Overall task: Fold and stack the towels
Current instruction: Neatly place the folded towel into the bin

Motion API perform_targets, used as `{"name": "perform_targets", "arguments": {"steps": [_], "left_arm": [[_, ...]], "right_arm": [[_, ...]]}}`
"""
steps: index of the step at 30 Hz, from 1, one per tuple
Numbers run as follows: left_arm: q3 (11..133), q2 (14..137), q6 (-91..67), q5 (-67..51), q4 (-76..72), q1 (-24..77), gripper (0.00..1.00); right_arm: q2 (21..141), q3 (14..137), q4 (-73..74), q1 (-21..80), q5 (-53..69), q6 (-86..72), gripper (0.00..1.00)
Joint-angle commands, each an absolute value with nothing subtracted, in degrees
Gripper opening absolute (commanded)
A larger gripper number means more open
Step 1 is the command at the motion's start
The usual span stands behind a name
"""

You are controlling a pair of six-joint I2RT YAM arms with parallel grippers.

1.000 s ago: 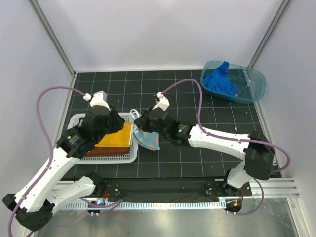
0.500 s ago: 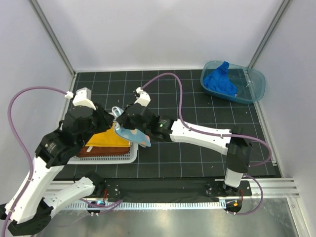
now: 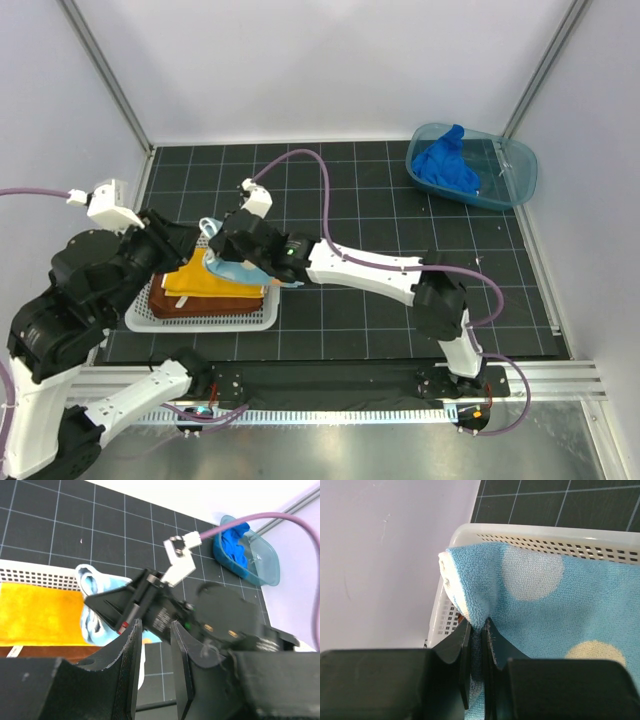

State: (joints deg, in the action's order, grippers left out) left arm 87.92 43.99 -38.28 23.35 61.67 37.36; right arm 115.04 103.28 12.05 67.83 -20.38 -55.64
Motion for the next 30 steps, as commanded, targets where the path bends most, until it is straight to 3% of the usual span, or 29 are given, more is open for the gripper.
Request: {"name": "perform_targets", "arguments": {"steps": [1, 18, 20, 21, 24, 30], "left_arm": [[89.3, 42.98, -36.74, 21.89, 65.3, 37.09, 0.33], [85.7, 39.2, -36.47, 21.01, 66.89, 37.09, 0.35], [85.43, 39.11, -36.39, 21.01, 66.71, 37.09, 0.36], [85.34, 39.2, -36.3, 21.01, 66.62, 37.09, 0.36], [85.17, 39.46, -36.39, 20.74, 66.45, 37.09, 0.36], [84.29, 39.46, -36.56, 20.83, 65.39, 37.09, 0.36]], "right_arm": [[117.5, 108.01, 8.79, 68.29, -20.74, -55.02, 0.01], [136.22, 125.24, 7.29, 68.47, -16.88, -56.78, 0.02], [137.98, 127.17, 8.08, 68.47, -16.35, -56.69, 0.12], [138.34, 127.61, 8.0, 68.47, -15.39, -56.43, 0.27], [139.13, 128.49, 7.74, 68.47, -14.5, -55.73, 0.5], [137.38, 128.76, 7.21, 68.38, -12.48, -51.86, 0.63]]}}
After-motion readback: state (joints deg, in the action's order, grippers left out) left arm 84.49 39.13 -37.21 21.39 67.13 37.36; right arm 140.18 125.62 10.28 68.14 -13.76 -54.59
